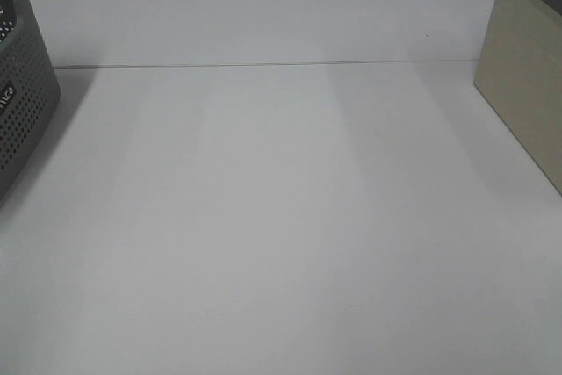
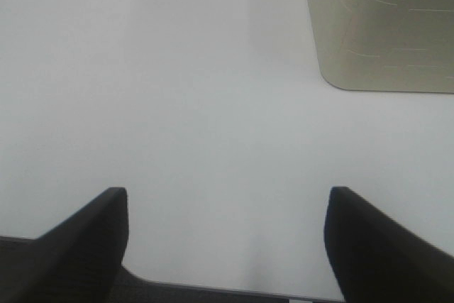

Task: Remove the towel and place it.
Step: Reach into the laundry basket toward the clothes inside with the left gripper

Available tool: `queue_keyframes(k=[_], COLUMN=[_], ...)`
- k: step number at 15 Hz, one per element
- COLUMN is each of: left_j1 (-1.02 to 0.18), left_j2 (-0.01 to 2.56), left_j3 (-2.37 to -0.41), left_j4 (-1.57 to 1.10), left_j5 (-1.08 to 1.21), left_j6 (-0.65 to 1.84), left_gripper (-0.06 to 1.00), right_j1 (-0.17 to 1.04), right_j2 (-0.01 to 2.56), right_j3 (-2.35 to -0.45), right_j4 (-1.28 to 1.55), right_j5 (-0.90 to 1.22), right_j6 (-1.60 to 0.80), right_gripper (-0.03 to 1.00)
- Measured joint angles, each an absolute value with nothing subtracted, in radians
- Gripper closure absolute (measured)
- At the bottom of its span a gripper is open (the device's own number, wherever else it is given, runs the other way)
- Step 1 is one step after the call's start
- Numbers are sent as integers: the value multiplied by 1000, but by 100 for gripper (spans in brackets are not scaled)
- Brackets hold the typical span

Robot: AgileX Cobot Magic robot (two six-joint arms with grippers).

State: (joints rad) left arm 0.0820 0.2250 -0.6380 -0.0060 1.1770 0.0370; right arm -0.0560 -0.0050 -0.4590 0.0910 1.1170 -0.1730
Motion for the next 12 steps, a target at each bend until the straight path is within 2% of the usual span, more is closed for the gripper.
queue_keyframes(k=[7, 9, 10, 12], left_j1=[82, 82, 82, 82], left_j2=[857, 1048, 1229, 1371], left_j3=[-1119, -1318, -1518, -1669], left_j4=[0, 0, 10, 36], left_j5=[1223, 1222, 1220, 1216], left_j6=[390, 481, 558, 700], left_gripper=[-4, -4, -4, -4], right_j1=[-56, -56, -56, -56], right_j2=[-5, -5, -5, -5], right_j3=[-459, -459, -459, -459], right_j4=[91, 91, 91, 91], right_j5=[1117, 1117, 1117, 1117], right_j6=[-173, -173, -173, -173], right_gripper=[22, 22, 22, 22])
